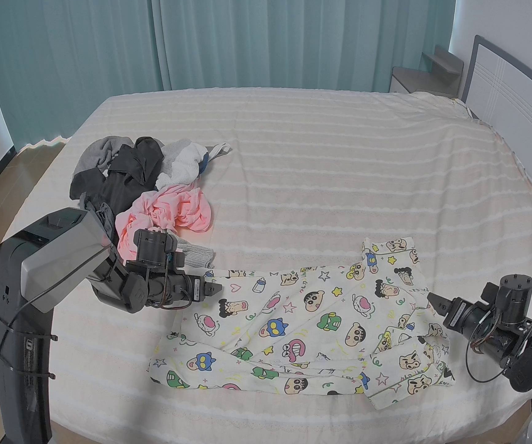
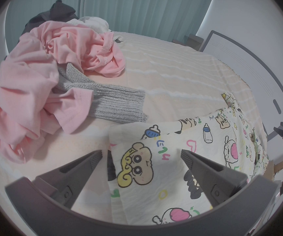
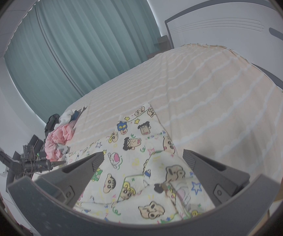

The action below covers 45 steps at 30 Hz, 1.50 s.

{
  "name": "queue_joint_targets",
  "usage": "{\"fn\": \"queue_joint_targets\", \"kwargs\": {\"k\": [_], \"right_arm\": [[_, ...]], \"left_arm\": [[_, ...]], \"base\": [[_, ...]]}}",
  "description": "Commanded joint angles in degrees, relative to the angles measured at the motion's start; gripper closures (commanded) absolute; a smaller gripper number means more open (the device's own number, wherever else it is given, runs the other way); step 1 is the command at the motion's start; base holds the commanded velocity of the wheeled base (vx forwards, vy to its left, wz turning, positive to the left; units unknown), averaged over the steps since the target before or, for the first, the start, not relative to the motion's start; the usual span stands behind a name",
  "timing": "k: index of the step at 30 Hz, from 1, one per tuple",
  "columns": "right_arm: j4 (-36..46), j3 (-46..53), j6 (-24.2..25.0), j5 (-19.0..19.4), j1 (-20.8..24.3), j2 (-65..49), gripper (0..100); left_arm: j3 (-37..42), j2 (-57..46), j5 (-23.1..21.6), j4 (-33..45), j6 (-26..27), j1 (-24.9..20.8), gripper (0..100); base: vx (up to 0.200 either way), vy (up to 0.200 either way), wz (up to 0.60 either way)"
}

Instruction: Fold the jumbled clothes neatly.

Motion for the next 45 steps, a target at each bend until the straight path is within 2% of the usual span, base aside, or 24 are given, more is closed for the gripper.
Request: {"fn": "queue_joint_targets", "kwargs": {"k": [1, 4, 5, 11, 13, 15, 19, 24, 31, 34, 36, 45], "right_arm": [[1.0, -4.2, -0.7, 1.2, -3.1, 2.9, 0], [4.8, -7.8, -2.7, 3.0, -4.3, 3.7, 0], [8.4, -10.8, -3.6, 4.9, -5.1, 3.7, 0], [27.1, -26.0, -9.4, 13.0, -9.2, 4.0, 0], [37.4, -35.6, -11.3, 17.5, -10.6, 5.8, 0], [43.1, -43.0, -12.2, 19.5, -12.0, 7.8, 0], [52.3, -52.9, -13.1, 20.8, -14.0, 11.2, 0], [54.0, -54.7, -13.5, 23.0, -16.1, 13.0, 0], [54.0, -57.1, -15.6, 27.3, -18.3, 18.5, 0], [54.0, -58.8, -15.9, 31.5, -18.3, 20.4, 0], [54.1, -61.3, -15.9, 32.7, -18.1, 21.8, 0], [60.8, -70.6, -15.8, 34.7, -17.3, 25.7, 0]], "left_arm": [[-0.2, 0.7, -1.8, 0.0, -2.2, -0.5, 0], [-0.4, 0.7, -2.5, -0.1, -3.7, -0.8, 0], [-1.1, 1.0, -2.5, 0.1, -3.8, -0.8, 100], [-1.5, 1.1, -1.8, -0.2, -3.8, -0.9, 100], [-1.4, 1.0, 0.2, -1.1, -4.0, -0.9, 100], [-0.9, 0.8, 2.7, -2.4, -4.8, -0.9, 100], [0.9, 0.0, 7.6, -5.6, -8.2, -1.4, 100], [3.6, -2.6, 11.4, -8.5, -10.1, -2.7, 100], [5.6, -3.7, 13.0, -11.4, -10.1, -3.4, 100], [5.6, -3.1, 14.0, -12.0, -10.1, -4.9, 100], [5.2, -2.4, 15.0, -12.2, -10.1, -5.9, 100], [5.3, -1.2, 15.6, -14.2, -10.2, -7.8, 100]], "base": [[0.000, 0.000, 0.00], [0.000, 0.000, 0.00], [0.000, 0.000, 0.00], [0.000, 0.000, 0.00], [0.000, 0.000, 0.00], [0.000, 0.000, 0.00], [0.000, 0.000, 0.00], [0.000, 0.000, 0.00], [0.000, 0.000, 0.00], [0.000, 0.000, 0.00], [0.000, 0.000, 0.00], [0.000, 0.000, 0.00]]}}
